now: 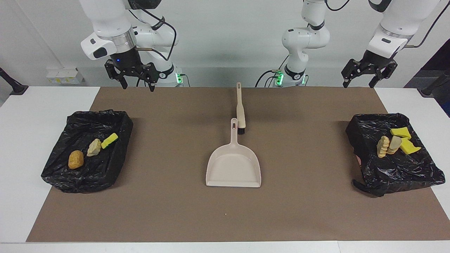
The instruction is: Sweep and dump trash in bin
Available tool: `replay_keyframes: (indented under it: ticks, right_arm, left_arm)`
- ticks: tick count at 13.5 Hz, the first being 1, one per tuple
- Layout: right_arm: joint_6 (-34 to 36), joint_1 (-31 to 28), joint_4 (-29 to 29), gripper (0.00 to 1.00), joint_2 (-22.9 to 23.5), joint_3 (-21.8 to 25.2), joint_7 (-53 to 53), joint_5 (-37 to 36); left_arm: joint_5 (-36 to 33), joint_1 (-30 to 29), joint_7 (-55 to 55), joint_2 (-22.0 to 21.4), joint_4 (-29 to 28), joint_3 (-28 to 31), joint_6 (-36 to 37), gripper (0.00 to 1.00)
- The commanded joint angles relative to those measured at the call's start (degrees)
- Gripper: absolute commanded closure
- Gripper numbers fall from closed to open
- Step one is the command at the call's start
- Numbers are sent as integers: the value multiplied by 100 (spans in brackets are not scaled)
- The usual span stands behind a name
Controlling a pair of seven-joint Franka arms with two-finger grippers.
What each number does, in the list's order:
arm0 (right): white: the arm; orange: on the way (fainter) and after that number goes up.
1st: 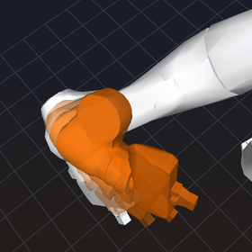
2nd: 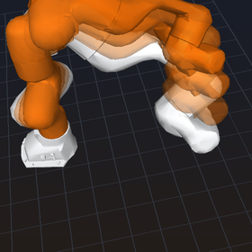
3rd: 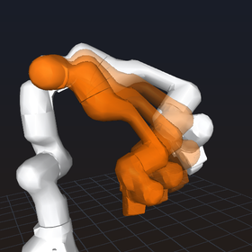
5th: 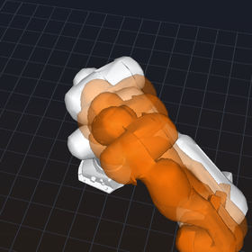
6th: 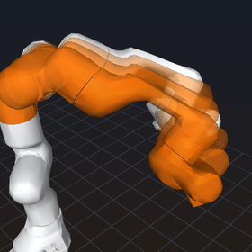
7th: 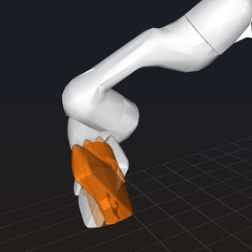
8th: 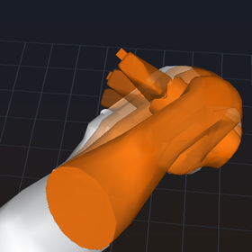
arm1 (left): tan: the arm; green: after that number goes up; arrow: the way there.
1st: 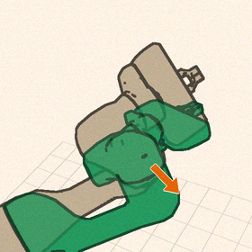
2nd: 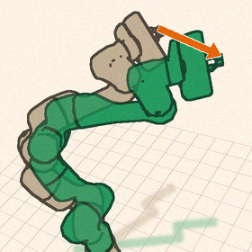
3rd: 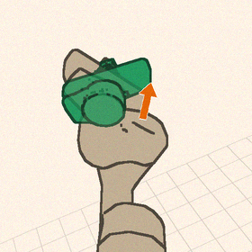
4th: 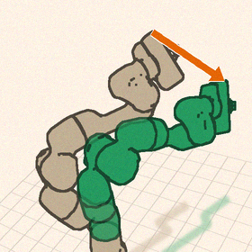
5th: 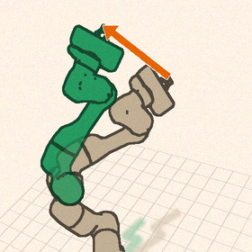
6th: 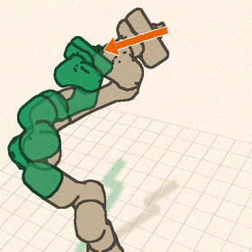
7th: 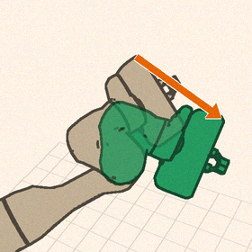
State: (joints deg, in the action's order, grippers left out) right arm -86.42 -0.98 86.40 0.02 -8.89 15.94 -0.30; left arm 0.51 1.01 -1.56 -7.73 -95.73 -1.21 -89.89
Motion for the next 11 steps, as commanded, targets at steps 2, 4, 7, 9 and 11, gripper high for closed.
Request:
replay_keyframes:
  ticks: [2, 4, 7, 9, 11]
  right_arm:
    - [-59, -25, -62, 0, 42, 1, -82, 109]
    - [-59, -25, -62, 0, 42, 1, -82, 118]
    - [-59, -25, -53, 0, 42, 1, -82, 118]
    - [-59, -34, -53, 0, 42, 1, -82, 127]
    - [-59, -34, -53, 0, 42, 1, -74, 127]
  left_arm:
    - [37, 39, 320, -176, -183, -2, -36, 0]
    - [46, 39, 350, -211, -218, -10, 42, 0]
    - [194, 39, 358, -194, -227, -28, -89, 0]
    - [257, 39, 410, -185, -227, -28, -256, 0]
    - [257, 83, 384, -193, -235, -19, -257, 0]
